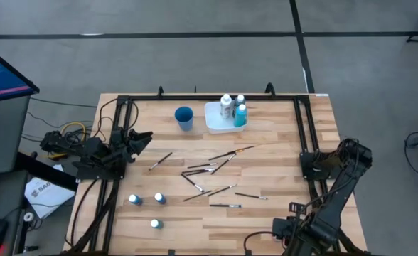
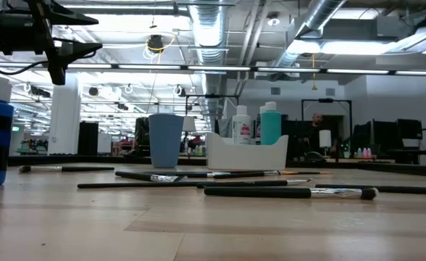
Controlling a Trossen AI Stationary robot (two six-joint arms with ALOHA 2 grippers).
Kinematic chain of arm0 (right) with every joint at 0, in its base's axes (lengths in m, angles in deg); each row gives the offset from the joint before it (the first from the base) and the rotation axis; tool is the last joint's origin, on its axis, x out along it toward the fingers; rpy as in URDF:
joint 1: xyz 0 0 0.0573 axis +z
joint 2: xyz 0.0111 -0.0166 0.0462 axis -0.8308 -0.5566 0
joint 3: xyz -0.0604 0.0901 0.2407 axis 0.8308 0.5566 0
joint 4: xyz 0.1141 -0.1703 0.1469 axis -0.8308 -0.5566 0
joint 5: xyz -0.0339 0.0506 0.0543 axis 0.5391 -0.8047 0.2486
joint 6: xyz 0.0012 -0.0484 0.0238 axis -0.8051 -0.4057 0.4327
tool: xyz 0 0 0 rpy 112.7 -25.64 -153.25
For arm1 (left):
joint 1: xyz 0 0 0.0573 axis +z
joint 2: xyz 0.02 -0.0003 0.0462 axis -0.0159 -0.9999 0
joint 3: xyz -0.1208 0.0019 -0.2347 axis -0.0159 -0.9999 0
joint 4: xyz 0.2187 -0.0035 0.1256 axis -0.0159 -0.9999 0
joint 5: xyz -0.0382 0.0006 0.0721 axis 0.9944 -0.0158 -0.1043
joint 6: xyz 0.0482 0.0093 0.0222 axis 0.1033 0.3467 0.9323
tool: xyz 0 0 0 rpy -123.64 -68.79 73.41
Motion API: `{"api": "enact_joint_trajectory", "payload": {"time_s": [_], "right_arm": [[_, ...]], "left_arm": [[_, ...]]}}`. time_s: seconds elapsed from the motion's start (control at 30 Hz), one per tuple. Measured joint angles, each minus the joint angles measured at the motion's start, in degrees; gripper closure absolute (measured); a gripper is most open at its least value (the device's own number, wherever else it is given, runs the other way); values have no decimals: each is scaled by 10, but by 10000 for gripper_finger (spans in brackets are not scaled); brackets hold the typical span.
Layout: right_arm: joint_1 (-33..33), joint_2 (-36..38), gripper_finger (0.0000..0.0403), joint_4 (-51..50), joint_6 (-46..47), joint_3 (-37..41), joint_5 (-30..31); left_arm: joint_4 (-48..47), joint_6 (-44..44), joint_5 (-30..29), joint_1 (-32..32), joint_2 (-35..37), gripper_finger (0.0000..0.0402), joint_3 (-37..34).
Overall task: Pick & Place Paint Supplies
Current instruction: Put the red paint bottle into the white bin
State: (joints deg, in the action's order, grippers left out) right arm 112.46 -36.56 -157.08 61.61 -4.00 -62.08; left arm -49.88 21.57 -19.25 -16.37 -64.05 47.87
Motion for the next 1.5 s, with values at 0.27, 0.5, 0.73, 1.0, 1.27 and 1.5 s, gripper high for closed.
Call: {"api": "enact_joint_trajectory", "payload": {"time_s": [0.27, 0.5, 0.73, 1.0, 1.27, 1.5], "right_arm": [[-33, 2, 294, -46, -70, 0, 2], [-95, 56, 294, -89, -143, 0, 59], [-221, 117, 289, -124, -259, 0, 121], [-405, 120, 289, -46, -473, 0, 122], [-545, 120, 288, 55, -625, -10, 120], [-631, 120, 287, 130, -690, -17, 120]], "left_arm": [[0, 0, 0, 0, 0, 202, 0], [1, 0, 0, 0, 0, 202, 0], [0, 0, 0, 0, 0, 202, 0], [0, 0, 0, 0, 0, 202, 0], [0, 0, 0, 0, 0, 202, 0], [0, 0, 0, 0, 0, 202, 0]]}}
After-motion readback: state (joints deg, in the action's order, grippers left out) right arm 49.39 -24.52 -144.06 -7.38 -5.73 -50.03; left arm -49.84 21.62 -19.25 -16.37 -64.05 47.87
